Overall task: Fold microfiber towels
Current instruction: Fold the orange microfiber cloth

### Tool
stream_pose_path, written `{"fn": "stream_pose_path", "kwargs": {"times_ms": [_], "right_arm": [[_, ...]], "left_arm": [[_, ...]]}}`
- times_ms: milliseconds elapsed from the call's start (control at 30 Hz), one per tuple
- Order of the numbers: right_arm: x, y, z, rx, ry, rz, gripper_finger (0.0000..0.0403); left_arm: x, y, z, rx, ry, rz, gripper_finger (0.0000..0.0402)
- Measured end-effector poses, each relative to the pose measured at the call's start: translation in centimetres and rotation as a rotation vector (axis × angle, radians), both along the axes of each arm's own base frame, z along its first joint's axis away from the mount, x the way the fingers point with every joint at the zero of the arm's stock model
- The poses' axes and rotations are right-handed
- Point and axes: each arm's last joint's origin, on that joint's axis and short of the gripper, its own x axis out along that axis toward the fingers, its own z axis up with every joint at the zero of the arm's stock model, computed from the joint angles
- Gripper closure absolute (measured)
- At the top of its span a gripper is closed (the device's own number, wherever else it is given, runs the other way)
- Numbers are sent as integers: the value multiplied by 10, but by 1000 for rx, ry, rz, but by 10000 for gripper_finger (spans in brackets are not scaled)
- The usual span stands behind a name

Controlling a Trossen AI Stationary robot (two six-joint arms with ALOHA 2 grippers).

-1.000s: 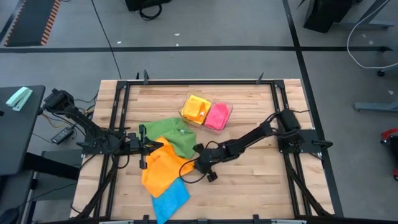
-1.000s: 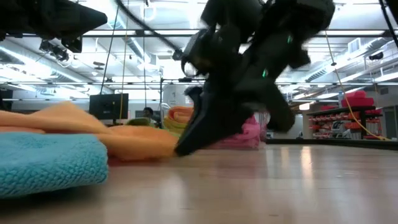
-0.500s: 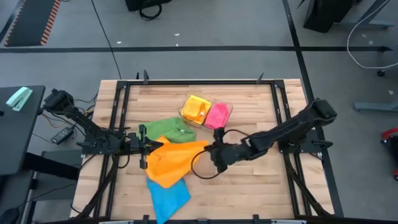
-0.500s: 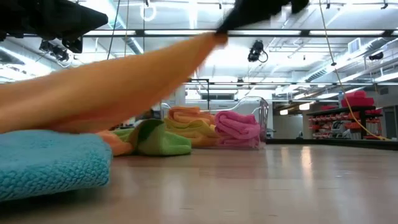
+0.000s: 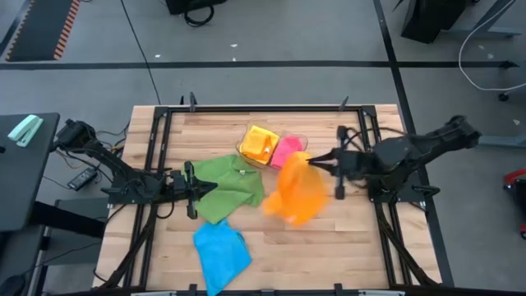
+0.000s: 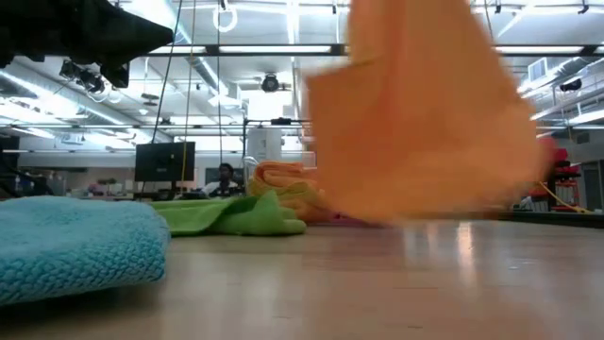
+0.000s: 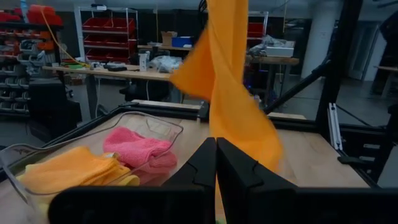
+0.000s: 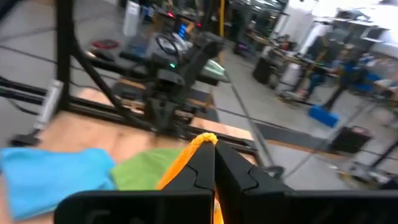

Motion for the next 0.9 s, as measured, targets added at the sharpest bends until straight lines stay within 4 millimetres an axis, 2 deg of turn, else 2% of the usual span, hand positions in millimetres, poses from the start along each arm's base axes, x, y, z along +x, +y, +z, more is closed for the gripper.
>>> {"fn": "stream_pose_path", "kwargs": {"times_ms": [133,233,667,900], "right_arm": [[-15,-6,1,30,36,20,394],[-18,-7,-4,36,85,13,394],[9,5,-27,-4,215,4,393],[13,6,-30,-6,227,3,393]], "left_arm": [[0,0,0,0,0,0,377],[0,0,0,0,0,0,374],[0,0,0,-29,-4,-2,382],[0,0,0,-116,-21,-8,373]]}}
